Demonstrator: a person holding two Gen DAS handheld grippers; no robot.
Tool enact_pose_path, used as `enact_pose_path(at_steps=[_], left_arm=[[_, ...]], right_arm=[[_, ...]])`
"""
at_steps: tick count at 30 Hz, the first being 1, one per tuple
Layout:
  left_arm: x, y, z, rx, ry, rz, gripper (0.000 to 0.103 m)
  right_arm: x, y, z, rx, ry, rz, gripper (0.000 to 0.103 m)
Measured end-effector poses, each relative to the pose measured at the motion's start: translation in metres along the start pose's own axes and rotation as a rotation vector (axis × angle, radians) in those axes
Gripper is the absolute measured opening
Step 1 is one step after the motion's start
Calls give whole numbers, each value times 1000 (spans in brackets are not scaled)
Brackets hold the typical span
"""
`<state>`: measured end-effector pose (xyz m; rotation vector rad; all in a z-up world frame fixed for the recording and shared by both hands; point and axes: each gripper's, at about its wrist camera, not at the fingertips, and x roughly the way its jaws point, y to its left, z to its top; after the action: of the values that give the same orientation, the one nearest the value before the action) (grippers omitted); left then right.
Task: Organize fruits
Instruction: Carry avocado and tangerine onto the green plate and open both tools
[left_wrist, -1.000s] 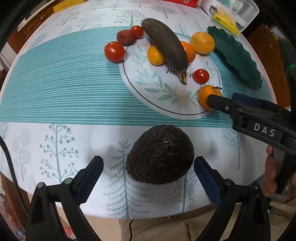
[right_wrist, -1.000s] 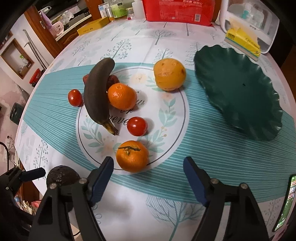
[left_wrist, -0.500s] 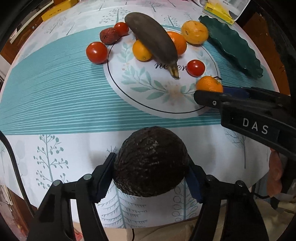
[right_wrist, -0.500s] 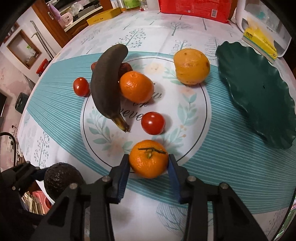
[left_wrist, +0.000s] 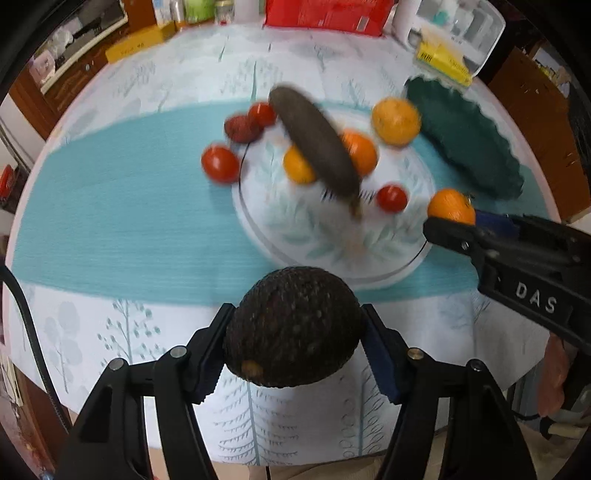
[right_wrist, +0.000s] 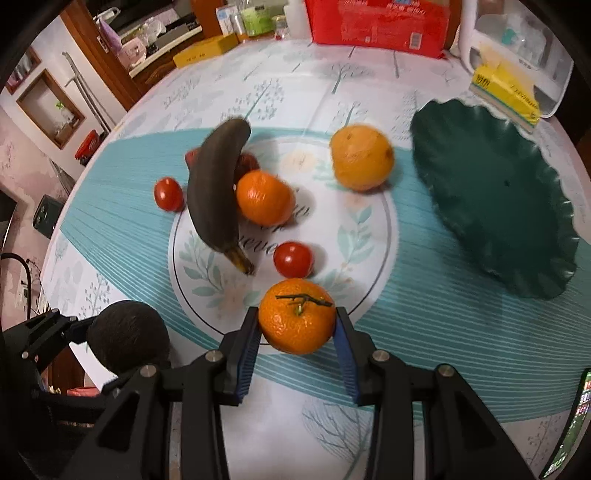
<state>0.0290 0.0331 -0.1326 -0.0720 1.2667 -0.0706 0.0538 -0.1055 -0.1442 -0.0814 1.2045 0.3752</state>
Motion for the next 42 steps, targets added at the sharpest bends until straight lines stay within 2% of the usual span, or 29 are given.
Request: enact_pose_path(at_steps=[7, 12, 19, 23, 29, 36, 42], left_arm=[[-48, -26, 46, 70, -128, -53, 65], [-72, -71, 100, 167, -216, -79, 65], [-66, -135, 172, 214, -272, -148, 65], [-36, -163, 196, 229, -244, -176, 65], [28, -192, 214, 244, -130, -180, 65], [89, -216, 217, 276, -25, -174, 65], [109, -221, 217, 287, -3, -157, 65]], right_arm=[[-55, -26, 15, 48, -129, -24, 39], [-92, -62, 33, 101, -227, -74, 39], [-116, -130, 58, 196, -317, -203, 39], [-102, -166, 64, 262, -302, -236, 39], [-62, -207, 60, 331, -219, -252, 40], [-21, -225, 48, 367, -133, -238, 40], [-1, -228, 43, 372, -97, -219, 40]])
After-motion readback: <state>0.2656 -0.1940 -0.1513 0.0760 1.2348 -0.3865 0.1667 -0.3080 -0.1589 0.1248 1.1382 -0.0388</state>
